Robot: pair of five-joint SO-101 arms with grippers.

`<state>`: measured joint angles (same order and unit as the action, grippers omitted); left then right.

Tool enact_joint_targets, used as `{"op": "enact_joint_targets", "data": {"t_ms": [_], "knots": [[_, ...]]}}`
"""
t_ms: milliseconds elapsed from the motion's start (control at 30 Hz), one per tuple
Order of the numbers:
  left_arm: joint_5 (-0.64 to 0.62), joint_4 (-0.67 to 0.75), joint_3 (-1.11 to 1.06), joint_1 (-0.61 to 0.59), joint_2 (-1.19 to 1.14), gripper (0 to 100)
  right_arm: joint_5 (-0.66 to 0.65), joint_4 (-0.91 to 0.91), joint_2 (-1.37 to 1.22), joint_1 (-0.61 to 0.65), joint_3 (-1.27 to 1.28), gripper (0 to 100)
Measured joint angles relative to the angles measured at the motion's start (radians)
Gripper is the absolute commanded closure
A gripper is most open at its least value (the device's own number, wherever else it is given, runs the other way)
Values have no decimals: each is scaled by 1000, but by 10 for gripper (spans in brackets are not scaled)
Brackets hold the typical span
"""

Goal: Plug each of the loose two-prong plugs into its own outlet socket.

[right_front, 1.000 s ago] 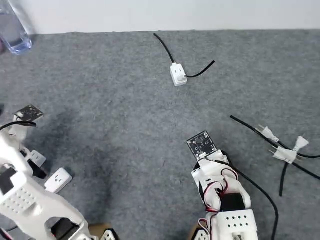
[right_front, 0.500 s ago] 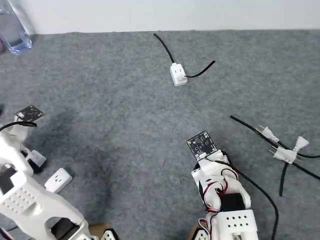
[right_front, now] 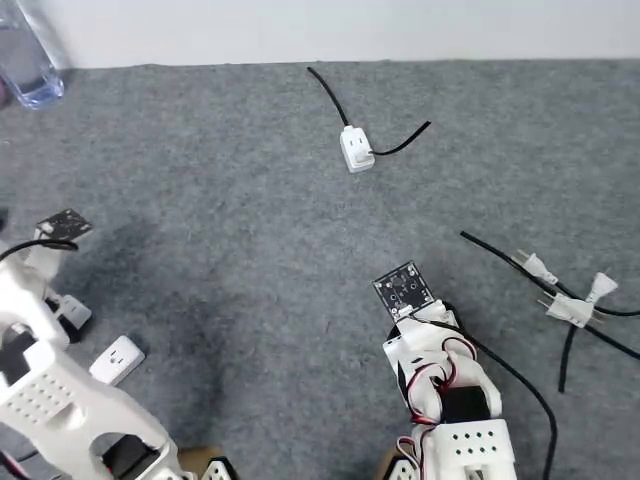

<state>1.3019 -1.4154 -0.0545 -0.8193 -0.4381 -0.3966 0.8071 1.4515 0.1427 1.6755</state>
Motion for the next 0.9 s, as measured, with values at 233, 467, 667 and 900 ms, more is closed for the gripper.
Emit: {"op": "enact_joint_targets", "data": {"t_ms": [233,467,667,900], "knots": [[0,-209,114,110,87,987,0,0,0,0,0,779],[-86,-267,126,247,221,987,0,0,0,0,0,779],[-190,-273,126,408,281,987,0,0,0,0,0,779],[-333,-273,126,678,290,987,0,-17,0,-21,0,779]]}}
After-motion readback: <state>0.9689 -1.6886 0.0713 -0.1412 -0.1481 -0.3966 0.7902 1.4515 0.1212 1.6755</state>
